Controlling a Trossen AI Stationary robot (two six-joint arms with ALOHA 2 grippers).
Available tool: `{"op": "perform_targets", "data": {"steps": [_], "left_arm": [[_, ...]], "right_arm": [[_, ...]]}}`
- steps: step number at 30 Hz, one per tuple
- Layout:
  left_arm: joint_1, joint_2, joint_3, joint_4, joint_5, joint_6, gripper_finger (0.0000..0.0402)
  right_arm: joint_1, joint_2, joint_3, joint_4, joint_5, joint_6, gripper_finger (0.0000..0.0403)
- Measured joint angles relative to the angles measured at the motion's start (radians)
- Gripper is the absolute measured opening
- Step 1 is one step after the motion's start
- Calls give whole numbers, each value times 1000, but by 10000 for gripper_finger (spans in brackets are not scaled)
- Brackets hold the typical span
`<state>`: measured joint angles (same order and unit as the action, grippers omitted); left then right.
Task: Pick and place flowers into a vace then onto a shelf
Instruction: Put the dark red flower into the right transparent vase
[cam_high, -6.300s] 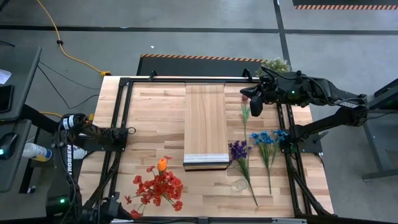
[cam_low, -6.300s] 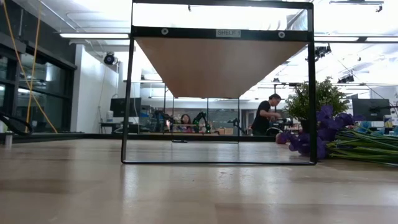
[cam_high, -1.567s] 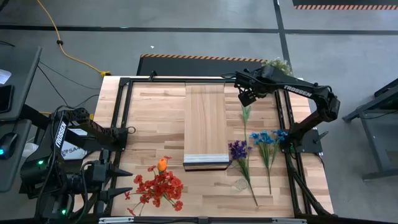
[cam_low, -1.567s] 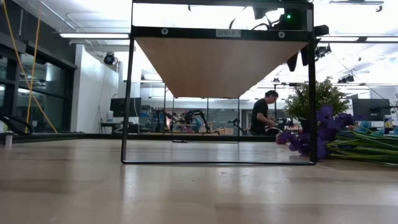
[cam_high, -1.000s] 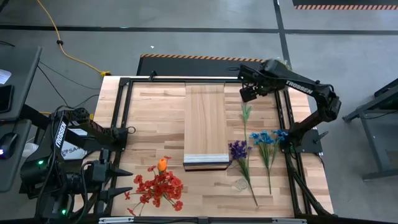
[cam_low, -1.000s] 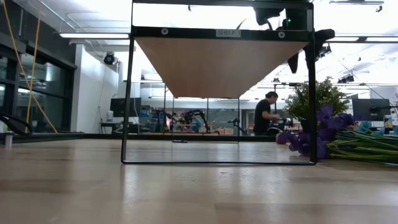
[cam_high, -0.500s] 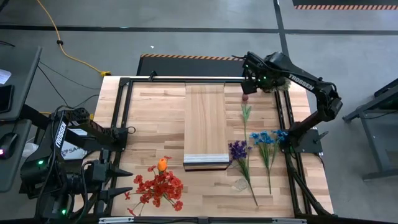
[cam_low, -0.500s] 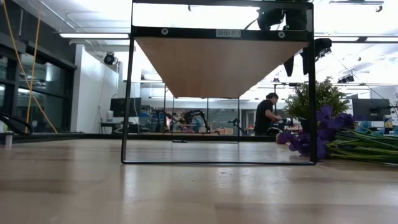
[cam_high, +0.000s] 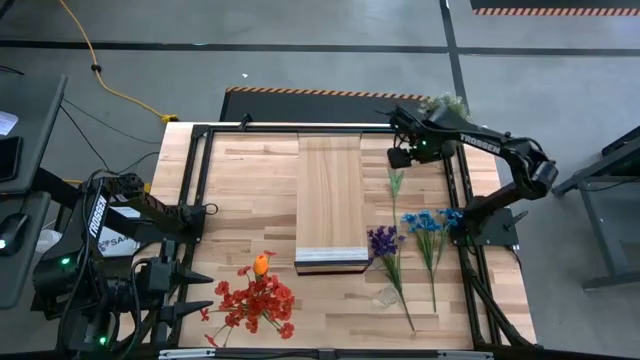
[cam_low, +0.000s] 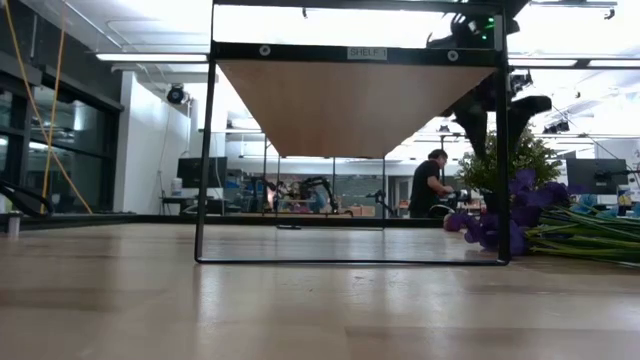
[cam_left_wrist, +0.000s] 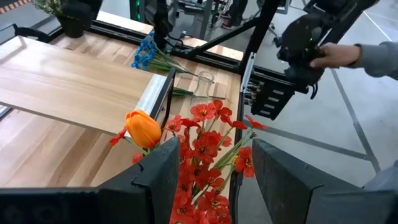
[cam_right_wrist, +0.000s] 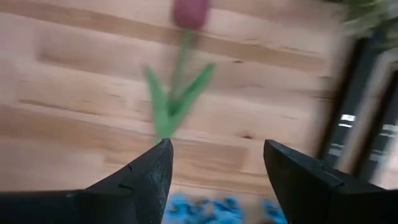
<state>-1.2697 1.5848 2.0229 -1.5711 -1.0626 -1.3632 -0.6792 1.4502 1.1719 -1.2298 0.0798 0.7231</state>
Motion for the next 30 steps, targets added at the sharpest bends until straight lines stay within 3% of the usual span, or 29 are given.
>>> {"op": "perform_targets", "data": {"steps": [9,17,30], "left_arm": [[0,0,0,0,-5,0,232],[0,0,0,0,-28,-3,232],[0,0,0,0,-28,-3,232]], "right_arm": [[4,-95,-173,127,-91,68,239],[102,-77,-221,369,-156,160,239],[110,-4,-312,449,-113,193,240]]}}
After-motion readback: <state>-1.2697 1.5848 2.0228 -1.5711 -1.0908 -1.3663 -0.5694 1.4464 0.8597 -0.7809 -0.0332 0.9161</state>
